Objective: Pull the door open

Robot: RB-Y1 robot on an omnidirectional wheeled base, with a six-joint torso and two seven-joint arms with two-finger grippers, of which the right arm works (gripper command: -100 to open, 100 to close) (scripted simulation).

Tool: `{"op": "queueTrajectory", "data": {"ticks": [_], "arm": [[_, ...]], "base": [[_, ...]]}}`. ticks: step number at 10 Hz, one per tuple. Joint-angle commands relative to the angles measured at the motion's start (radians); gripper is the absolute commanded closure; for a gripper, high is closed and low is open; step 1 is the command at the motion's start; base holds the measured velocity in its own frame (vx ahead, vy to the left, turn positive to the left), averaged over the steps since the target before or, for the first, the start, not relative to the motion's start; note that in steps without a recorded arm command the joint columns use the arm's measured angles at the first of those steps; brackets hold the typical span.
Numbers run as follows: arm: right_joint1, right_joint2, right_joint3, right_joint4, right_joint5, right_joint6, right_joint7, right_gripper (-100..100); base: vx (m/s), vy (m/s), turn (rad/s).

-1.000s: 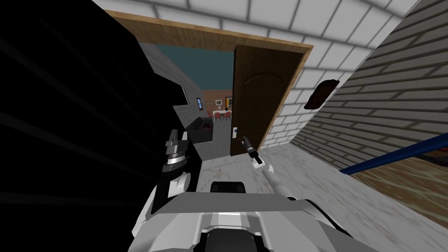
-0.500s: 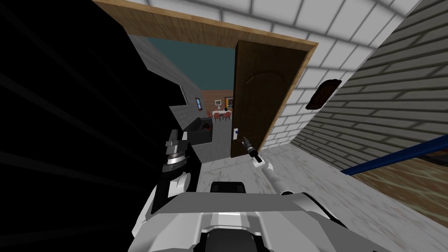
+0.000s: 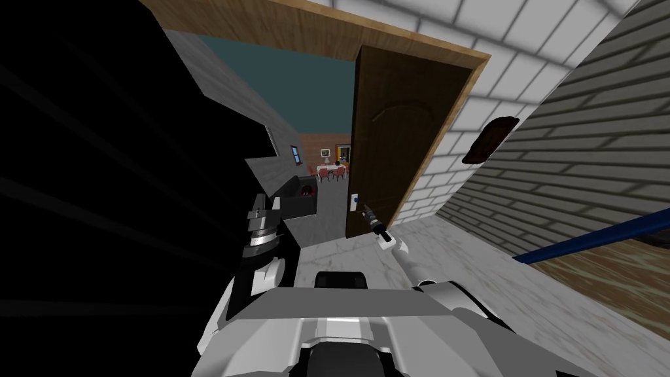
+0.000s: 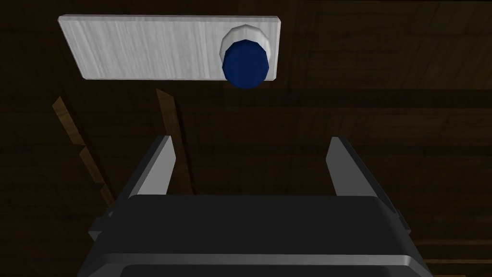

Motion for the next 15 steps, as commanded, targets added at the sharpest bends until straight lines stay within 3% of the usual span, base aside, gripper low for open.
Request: {"op": "queueTrajectory", "data": {"ticks": [1,8,9,10,15], "arm": [[-0.002,-0.005,-0.006,0.008,-0.005,-0.002,0.002,-100],[-0.012,-0.028,-0.038,0.049,-0.030,-0.013,0.011,-100],[-0.006,-0.027,-0.033,0.032,-0.027,-0.003,0.009,-100],[-0.006,-0.027,-0.033,0.032,-0.027,-0.003,0.009,100],[-0.006,-0.027,-0.033,0.032,-0.027,-0.003,0.009,100]], "base": [[0.142,0.032,0.068],[0.196,0.046,0.074],[0.084,0.006,0.010],[-0.011,0.001,-0.008],[-0.016,-0.002,-0.001]]}}
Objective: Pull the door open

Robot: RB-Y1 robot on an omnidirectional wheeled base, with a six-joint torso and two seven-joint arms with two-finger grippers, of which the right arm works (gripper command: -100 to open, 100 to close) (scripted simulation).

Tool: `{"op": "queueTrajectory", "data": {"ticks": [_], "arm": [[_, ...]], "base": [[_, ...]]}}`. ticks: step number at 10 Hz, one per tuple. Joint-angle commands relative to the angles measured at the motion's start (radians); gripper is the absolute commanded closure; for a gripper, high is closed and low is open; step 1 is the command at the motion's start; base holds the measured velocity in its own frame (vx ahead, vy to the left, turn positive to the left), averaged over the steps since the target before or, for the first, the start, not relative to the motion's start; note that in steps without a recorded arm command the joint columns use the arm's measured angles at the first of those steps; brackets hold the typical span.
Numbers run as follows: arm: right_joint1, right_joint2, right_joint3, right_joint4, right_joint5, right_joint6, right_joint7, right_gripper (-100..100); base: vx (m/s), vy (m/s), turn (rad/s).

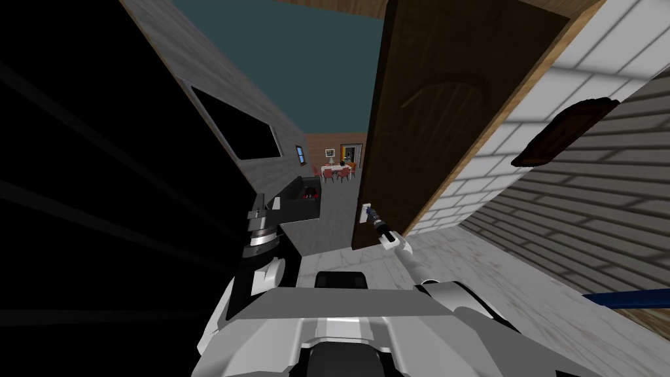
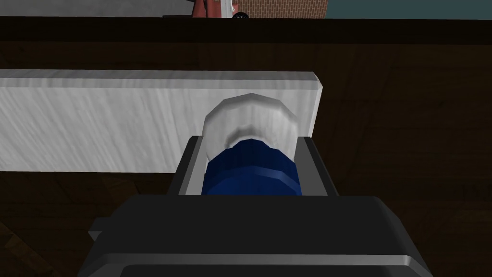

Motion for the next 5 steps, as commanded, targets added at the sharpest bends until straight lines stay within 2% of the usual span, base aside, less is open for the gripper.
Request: {"op": "queueTrajectory", "data": {"ticks": [1,5], "arm": [[0.007,-0.013,0.020,-0.009,0.011,-0.014,-0.025,100],[0.021,-0.042,0.064,-0.027,0.034,-0.046,-0.079,100]], "base": [[-0.102,-0.066,0.065],[-0.170,-0.143,0.075]]}}
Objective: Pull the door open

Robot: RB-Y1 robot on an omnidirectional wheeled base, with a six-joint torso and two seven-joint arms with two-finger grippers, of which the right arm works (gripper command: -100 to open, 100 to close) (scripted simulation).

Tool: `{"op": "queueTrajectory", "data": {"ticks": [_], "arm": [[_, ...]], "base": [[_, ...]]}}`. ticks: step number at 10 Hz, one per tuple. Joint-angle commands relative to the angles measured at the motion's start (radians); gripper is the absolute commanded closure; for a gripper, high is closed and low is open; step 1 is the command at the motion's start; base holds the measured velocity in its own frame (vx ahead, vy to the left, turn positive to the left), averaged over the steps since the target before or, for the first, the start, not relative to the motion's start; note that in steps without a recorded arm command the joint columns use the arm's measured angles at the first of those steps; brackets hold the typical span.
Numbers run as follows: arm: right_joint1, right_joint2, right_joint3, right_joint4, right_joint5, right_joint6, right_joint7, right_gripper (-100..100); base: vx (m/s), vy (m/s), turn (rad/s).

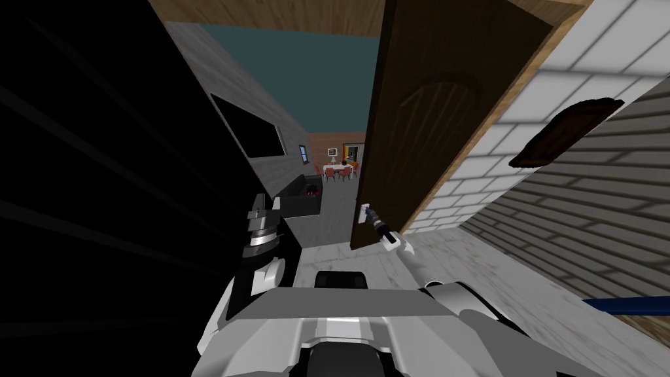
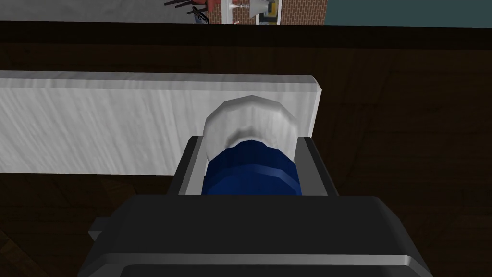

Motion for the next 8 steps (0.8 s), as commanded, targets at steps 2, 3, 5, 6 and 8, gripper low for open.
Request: {"op": "queueTrajectory", "data": {"ticks": [2,3,5,6,8], "arm": [[0.018,-0.028,0.037,-0.023,0.021,-0.025,-0.051,100],[0.022,-0.036,0.050,-0.028,0.027,-0.034,-0.066,100],[0.026,-0.034,0.057,-0.029,0.031,-0.036,-0.068,100],[0.044,-0.057,0.077,-0.042,0.045,-0.067,-0.100,100],[0.060,-0.085,0.095,-0.057,0.059,-0.102,-0.133,100]], "base": [[-0.204,-0.177,0.084],[-0.176,-0.147,0.070],[-0.130,-0.094,0.034],[-0.115,-0.085,0.060],[-0.176,-0.152,0.066]]}}
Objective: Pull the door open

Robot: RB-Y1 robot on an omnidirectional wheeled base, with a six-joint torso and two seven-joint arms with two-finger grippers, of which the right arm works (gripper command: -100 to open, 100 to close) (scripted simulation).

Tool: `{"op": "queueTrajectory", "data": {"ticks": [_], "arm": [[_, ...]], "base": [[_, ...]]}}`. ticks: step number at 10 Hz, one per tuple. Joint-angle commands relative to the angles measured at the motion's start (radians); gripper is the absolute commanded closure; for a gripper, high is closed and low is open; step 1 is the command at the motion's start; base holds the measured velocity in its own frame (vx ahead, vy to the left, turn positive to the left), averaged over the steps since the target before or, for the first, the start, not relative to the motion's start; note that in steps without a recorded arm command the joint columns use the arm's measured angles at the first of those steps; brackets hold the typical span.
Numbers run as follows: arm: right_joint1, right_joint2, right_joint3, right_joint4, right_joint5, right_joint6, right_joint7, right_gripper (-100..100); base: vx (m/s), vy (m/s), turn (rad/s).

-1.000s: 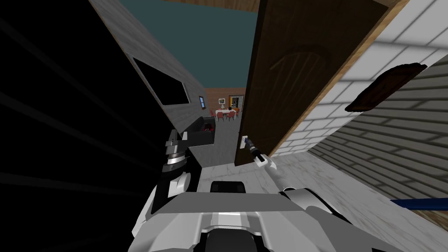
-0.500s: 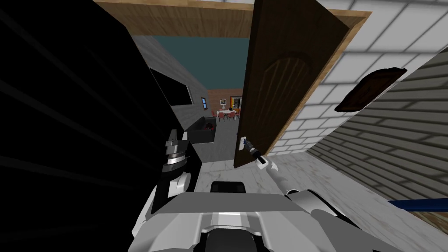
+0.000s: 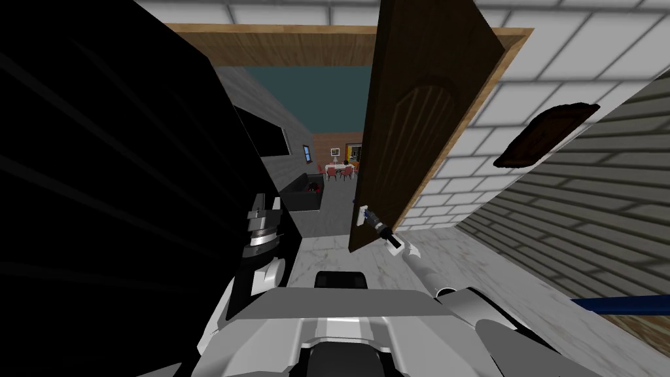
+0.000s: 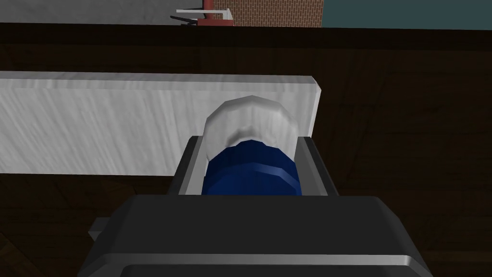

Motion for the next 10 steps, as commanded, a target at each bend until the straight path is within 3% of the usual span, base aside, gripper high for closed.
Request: {"op": "queueTrajectory", "data": {"ticks": [1,4,5,6,7,10], "arm": [[0.023,-0.031,0.020,-0.020,0.017,-0.037,-0.038,100],[0.047,-0.072,0.047,-0.043,0.038,-0.089,-0.087,100],[0.045,-0.061,0.046,-0.040,0.034,-0.077,-0.075,100],[0.054,-0.077,0.053,-0.036,0.043,-0.110,-0.094,100],[0.055,-0.081,0.054,-0.035,0.046,-0.119,-0.098,100],[0.061,-0.113,0.062,-0.024,0.061,-0.184,-0.128,100]], "base": [[-0.180,-0.178,0.068],[-0.164,-0.163,0.043],[-0.089,-0.061,0.002],[-0.128,-0.125,0.095],[-0.191,-0.174,0.119],[-0.172,-0.166,0.111]]}}
